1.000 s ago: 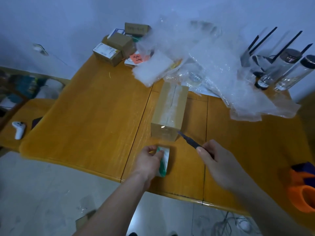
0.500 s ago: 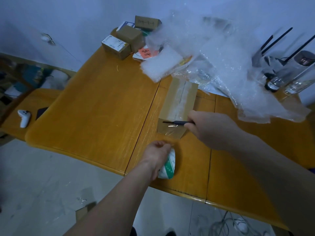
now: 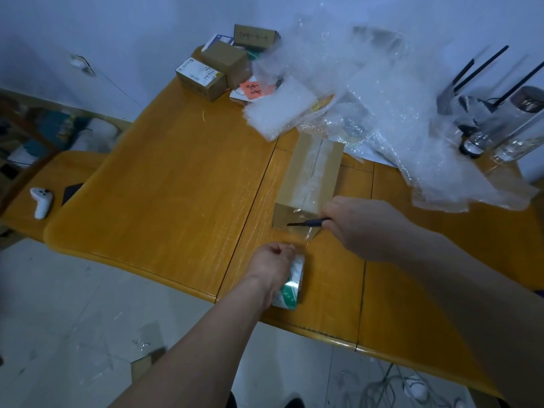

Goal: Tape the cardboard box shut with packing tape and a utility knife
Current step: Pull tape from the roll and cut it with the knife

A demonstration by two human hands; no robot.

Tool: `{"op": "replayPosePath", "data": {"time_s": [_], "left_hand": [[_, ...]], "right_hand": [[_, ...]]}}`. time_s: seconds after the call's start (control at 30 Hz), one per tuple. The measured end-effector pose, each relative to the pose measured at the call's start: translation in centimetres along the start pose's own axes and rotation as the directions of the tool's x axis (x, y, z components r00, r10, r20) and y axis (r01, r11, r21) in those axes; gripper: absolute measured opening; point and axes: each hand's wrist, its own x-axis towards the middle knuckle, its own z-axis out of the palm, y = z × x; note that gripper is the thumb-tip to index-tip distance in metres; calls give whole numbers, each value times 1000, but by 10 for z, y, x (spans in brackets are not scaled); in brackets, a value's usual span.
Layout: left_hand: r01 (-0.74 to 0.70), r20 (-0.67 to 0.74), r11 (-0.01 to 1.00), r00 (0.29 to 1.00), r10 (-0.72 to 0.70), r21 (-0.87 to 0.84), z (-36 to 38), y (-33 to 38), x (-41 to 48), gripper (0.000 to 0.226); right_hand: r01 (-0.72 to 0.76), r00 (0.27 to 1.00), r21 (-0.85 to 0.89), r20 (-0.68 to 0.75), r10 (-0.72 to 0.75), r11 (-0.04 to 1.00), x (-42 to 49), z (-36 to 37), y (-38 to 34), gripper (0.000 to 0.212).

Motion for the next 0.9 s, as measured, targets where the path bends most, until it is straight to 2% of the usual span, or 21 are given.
{"op": "replayPosePath", "data": {"time_s": [0.1,0.23,0.4,0.73,0.9], "left_hand": [[3,-2,1000,1000,-3,-5,0,0,0,15],[0,-3,1000,1000,0,-11,2,-1,2,15],[0,-8,1000,1000,0,-8,3,-2,3,14],[7,-10,1000,1000,-7,-28,6,-3,8,16],[22,-20,999,1000,-23,-41,8,-4,9,13]], "right_hand": [[29,999,16,-35,-29,999,-1,2,-6,24],[83,987,-64,-135,-91,995,1,2,-5,21],[77,994,-159,-66,-89,984,5,11,6,23],[47,997,-195,-43,-56,980,1,20,3,36],[-9,998,-166,-58,-1,986,-7,17,-12,23]]}}
